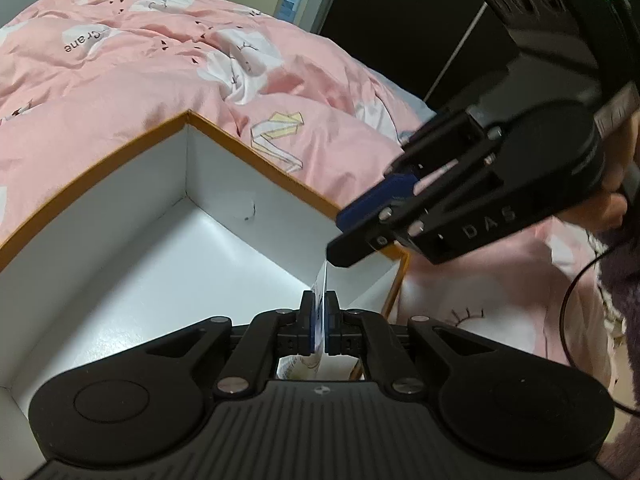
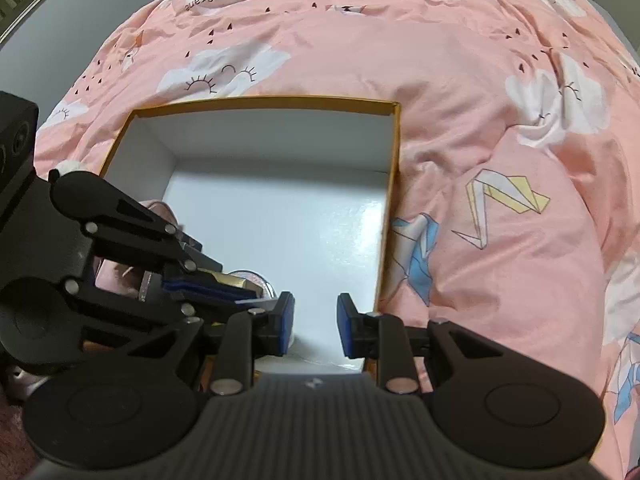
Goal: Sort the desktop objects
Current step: 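Lower the blue card into the orange box and open the left gripper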
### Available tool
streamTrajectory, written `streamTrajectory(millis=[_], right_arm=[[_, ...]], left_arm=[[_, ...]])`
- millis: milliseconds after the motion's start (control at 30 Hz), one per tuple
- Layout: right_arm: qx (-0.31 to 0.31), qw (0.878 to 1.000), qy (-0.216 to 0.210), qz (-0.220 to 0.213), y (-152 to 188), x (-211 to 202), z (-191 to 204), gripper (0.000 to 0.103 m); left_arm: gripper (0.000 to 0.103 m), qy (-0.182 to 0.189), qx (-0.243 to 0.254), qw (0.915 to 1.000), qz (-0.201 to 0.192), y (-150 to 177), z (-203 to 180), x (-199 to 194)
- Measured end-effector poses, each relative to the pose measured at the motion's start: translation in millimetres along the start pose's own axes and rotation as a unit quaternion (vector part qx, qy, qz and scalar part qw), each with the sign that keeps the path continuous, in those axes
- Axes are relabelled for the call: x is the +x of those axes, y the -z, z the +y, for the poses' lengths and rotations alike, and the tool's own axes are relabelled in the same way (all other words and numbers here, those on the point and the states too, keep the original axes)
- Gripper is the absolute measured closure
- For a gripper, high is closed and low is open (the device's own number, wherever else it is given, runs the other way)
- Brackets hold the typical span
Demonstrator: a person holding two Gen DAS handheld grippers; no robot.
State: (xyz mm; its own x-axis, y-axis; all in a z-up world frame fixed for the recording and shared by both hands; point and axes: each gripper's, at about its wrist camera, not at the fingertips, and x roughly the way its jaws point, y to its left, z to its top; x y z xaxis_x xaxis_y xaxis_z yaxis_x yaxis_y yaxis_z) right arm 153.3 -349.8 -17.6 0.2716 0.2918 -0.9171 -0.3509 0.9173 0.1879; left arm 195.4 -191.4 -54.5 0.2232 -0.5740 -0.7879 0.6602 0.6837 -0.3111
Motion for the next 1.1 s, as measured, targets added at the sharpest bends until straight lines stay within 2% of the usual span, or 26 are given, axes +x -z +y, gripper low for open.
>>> streamTrajectory(millis=[167,233,467,600,733,1100], right_arm=[[-0.006,1.0,-0.004,0.007,-2,6,2,0.077],[-0.008,1.0,-0.005,0.011,-3,8,3,0.077],[-0.019,0.999,-0.01,0.031,0,19,14,0.077],[-0.015,0.999,-0.014,0.037,2,20,15,0.077],[-0.007,0.999,-0.011,0.047,5,22,14,0.077],[0.001,0.999,-0.004,0.052,4,19,18,0.077]], left_arm=[[0.095,0.019,0.029,0.9993,0.013,9,-10,1],[0.095,0.016,0.035,0.9992,0.012,11,-13,0],[0.095,0.022,0.024,0.9994,0.011,11,-10,-2],[0.082,0.011,0.019,0.9997,0.003,12,-9,-7],[0.07,0.033,0.005,0.9994,-0.005,15,-6,-18],[0.068,0.006,0.002,0.9991,-0.041,37,-8,-58]])
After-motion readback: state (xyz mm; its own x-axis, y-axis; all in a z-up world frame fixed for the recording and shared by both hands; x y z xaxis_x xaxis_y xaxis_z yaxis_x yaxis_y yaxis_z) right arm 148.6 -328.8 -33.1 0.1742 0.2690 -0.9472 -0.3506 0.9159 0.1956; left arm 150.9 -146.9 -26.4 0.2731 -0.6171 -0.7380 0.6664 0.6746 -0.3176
